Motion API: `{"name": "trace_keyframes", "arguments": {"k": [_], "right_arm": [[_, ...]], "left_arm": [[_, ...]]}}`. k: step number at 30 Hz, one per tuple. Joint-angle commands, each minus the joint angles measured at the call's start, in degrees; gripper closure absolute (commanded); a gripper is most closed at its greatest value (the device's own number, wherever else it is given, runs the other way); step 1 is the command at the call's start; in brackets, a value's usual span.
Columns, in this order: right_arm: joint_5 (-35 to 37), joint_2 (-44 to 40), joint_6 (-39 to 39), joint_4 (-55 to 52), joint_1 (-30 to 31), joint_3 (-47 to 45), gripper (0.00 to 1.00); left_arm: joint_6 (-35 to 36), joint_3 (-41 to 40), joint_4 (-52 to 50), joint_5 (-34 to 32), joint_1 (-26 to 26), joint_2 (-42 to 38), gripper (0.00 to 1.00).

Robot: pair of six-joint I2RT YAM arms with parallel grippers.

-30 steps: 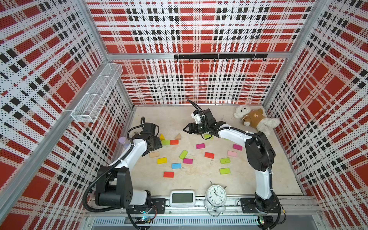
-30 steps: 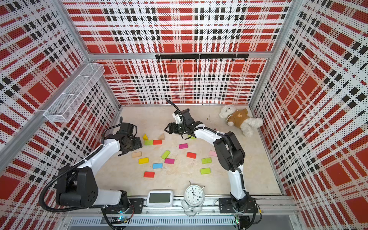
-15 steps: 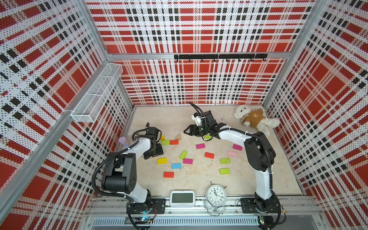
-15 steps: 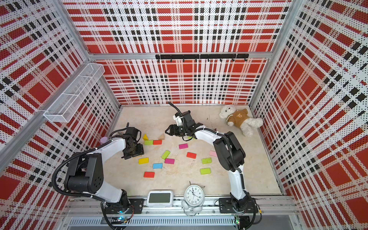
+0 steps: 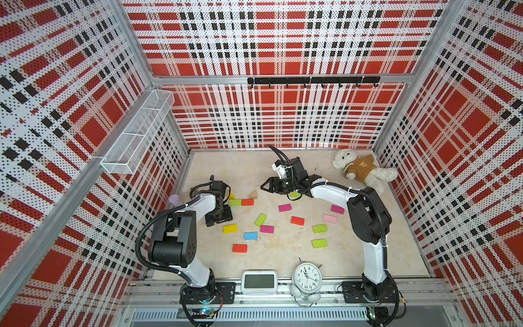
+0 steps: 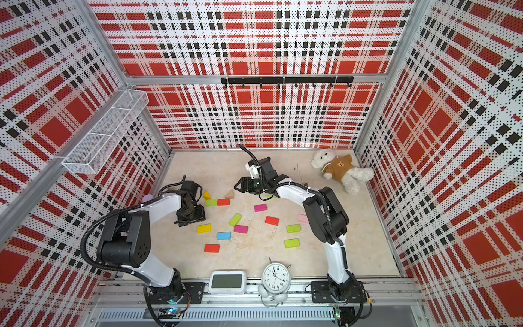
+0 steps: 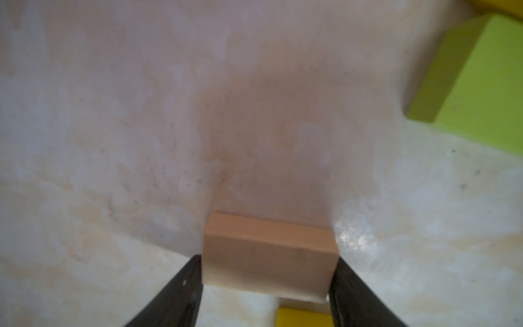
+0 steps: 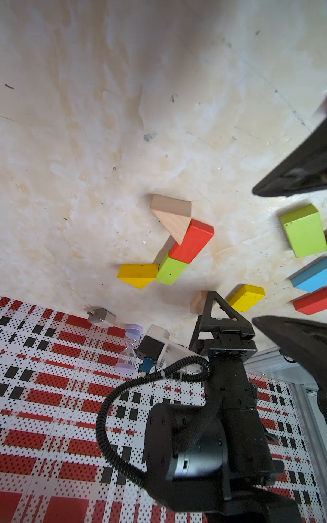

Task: Assemble a carrot with building blocks
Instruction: Pick up the building block from the center of the board, then assemble the building block at the center of the board.

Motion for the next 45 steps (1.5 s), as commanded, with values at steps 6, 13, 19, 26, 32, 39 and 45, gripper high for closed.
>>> {"name": "trace_keyframes", "arguments": {"k": [6, 13, 19, 26, 32, 39, 45], "right_arm": [[-0.32, -1.76, 0.76, 2.50, -0.14, -0.30, 0.33], [0.11, -1.94, 1.03, 2.80, -0.14, -0.97, 0.33], [0.23, -2.03, 1.67, 3.43, -0.13, -1.79, 0.33], [0.72, -2.53, 1.49, 3.02, -0.10, -2.05, 0.33], [0.90, -2.47, 1.58, 2.91, -0.13, -2.02, 0.33], [0.97, -2.26, 1.67, 2.69, -0.09, -1.72, 0.33], [1.08, -2.21, 1.70, 2.55, -0.13, -1.71, 0.33]], "left_arm": [[1.03, 1.82, -0.90, -1.09, -0.98, 1.18, 0.33], [1.92, 4.11, -1.25, -1.75, -5.59, 3.42, 0.34], [1.05, 7.10, -1.83, -1.62, -9.82, 6.40, 0.34], [-0.84, 10.02, -1.88, -1.82, -11.41, 10.35, 0.34], [-1.36, 10.97, -1.43, -1.97, -11.43, 11.33, 0.35], [-2.02, 12.15, -1.44, -2.41, -11.09, 12.31, 0.35], [-1.68, 12.77, -1.52, -2.58, -10.18, 12.70, 0.35]]}}
